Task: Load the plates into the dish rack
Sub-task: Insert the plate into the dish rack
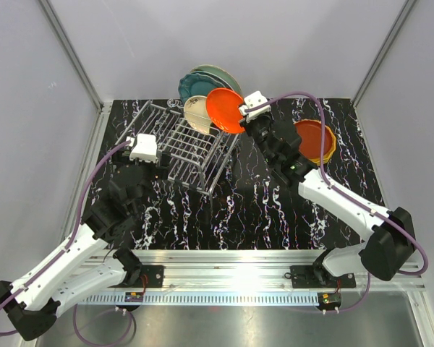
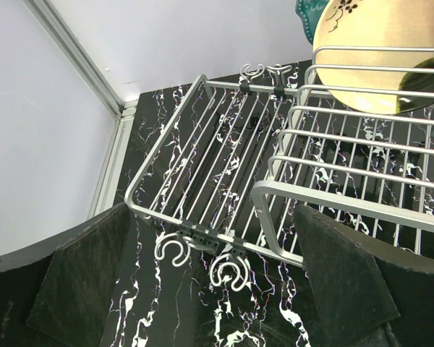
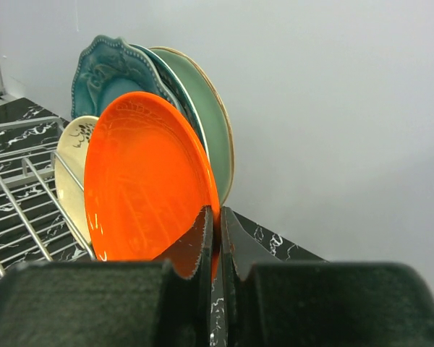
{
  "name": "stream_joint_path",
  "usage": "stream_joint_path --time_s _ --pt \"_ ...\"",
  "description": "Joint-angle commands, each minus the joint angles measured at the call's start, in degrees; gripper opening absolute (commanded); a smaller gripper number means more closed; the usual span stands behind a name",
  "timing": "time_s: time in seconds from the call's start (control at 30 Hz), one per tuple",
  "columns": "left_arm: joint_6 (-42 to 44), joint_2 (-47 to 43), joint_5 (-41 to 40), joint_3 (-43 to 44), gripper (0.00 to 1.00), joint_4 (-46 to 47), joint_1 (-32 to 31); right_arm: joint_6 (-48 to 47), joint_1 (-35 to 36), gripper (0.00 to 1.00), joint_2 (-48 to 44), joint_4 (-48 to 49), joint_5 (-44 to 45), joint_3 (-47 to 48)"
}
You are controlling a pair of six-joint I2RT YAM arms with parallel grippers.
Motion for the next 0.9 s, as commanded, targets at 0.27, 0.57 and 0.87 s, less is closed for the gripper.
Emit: stream_joint_path --time_s 0.27,0.57,0.87 --pt "-0.10 -0.40 -0.37 -0.06 0.99 2.20 0.29 -2.98 0.31 0.00 0.01 4.24 2.23 1.41" --pt "-0.19 -0.22 -0.28 0.02 0.99 2.20 0.29 -2.20 0.31 0.00 2.56 4.33 -1.72 1.50" --pt "-0.02 -0.40 -0.28 -0.06 0.99 2.29 0.29 -1.49 0.31 0.07 4.58 3.46 -3.04 2.99"
